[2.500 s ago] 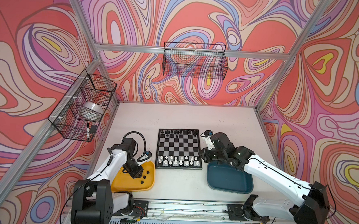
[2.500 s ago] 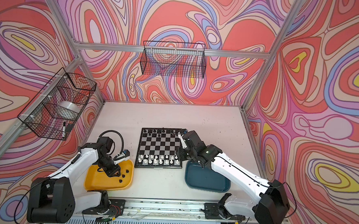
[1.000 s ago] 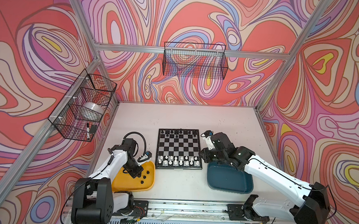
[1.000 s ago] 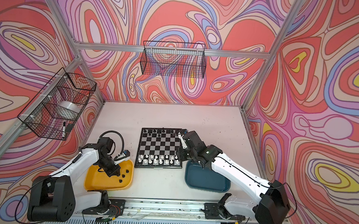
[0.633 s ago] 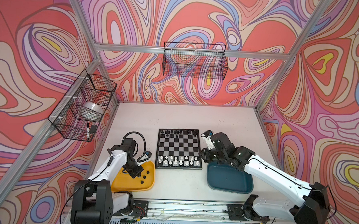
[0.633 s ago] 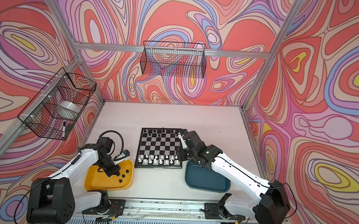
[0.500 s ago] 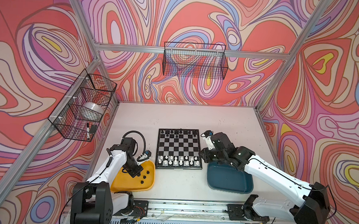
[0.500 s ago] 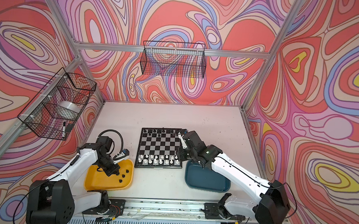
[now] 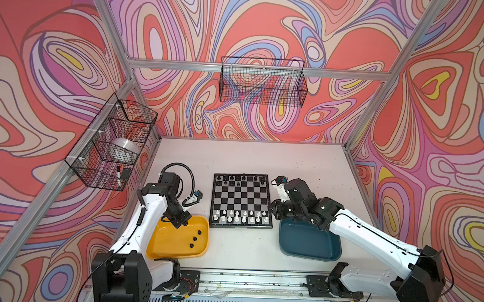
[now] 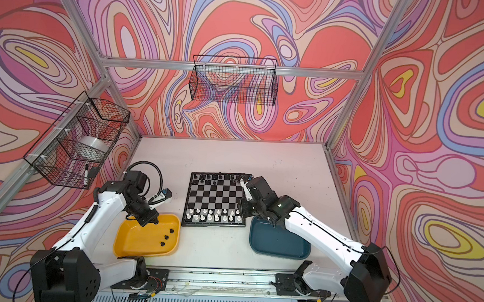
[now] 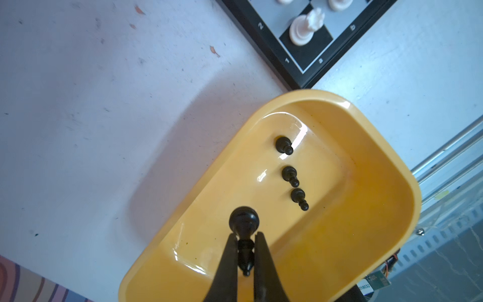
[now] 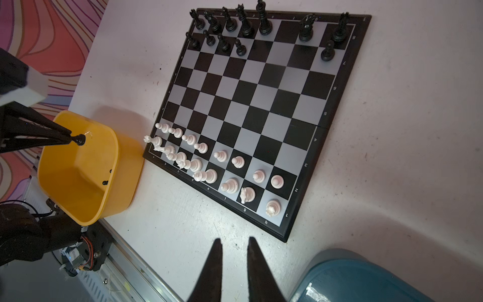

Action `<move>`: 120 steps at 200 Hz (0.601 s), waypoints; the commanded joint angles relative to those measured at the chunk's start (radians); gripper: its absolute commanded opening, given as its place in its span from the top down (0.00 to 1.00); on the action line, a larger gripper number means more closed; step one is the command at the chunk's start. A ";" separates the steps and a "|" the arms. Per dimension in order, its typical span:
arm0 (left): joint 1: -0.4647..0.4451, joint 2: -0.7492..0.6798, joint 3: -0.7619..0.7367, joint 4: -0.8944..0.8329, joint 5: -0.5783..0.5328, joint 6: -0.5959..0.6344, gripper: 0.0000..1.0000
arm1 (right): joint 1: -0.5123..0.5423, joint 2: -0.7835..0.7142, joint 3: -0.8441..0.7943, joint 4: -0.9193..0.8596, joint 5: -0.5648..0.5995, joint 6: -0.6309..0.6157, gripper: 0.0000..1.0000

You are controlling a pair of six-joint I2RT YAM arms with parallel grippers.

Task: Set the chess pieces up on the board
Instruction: 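Close the left gripper on the black pawn in the yellow tray, then lift the black pawn and carry it with the left gripper to the board's far rows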

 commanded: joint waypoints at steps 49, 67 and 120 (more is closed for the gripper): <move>-0.095 0.076 0.248 -0.142 0.025 -0.052 0.89 | -0.005 0.002 -0.015 0.025 0.000 -0.008 0.82; -0.149 0.125 0.314 -0.142 0.033 -0.078 0.89 | -0.004 0.000 -0.019 0.027 -0.001 -0.006 0.82; -0.296 0.335 0.542 -0.109 0.070 -0.137 0.89 | -0.005 -0.020 -0.034 0.021 0.008 0.009 0.82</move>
